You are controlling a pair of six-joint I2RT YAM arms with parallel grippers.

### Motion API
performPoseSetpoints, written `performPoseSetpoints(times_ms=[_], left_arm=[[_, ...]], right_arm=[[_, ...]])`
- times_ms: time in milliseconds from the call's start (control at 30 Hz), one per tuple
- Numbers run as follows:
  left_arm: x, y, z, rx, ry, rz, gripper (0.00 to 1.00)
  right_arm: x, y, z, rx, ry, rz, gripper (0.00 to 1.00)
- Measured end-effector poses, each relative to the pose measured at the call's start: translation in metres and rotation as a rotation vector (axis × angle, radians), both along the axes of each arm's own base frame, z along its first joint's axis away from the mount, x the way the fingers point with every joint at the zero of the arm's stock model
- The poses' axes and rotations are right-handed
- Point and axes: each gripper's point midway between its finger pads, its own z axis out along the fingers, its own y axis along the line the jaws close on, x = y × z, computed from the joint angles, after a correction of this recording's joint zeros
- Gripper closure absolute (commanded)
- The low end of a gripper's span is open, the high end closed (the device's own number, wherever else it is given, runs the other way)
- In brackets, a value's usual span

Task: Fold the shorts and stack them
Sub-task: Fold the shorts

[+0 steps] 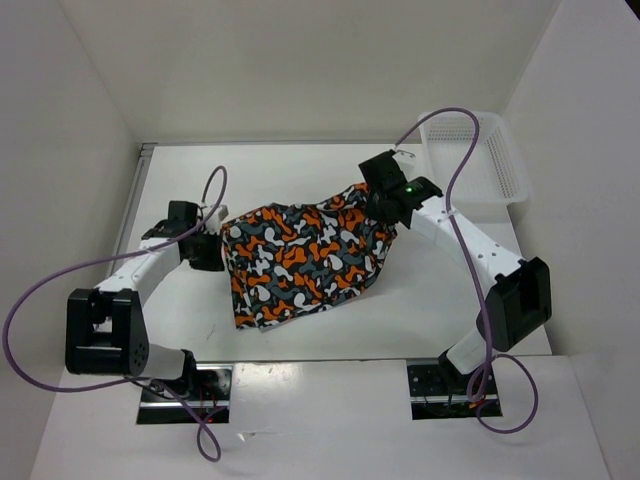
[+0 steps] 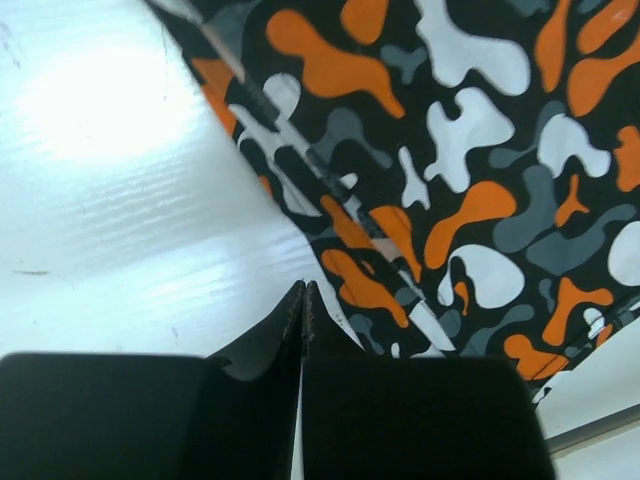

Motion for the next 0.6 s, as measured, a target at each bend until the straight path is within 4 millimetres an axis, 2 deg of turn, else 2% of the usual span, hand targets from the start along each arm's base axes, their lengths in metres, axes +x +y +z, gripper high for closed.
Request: performPoseSetpoints(times_ms=[200,333,600], left_arm=[[-0.009,0.004,-0.026,0.002,0.071,0.013,1.0],[-0.011,0.002,-0.049,-0.007,0.112,0.009,1.0],[0.003,-0.003,-0.045,-0.036,0.049,-0.005,1.0]], right_arm=[[-0.002,0.01,0.005,-0.003,-0.005,0.025,1.0],[-0.002,0.03,0.011,-0.003,-0.015,0.064,1.0],[-0.012,0.092,0.007,0.008,-0.006,0.165,1.0]])
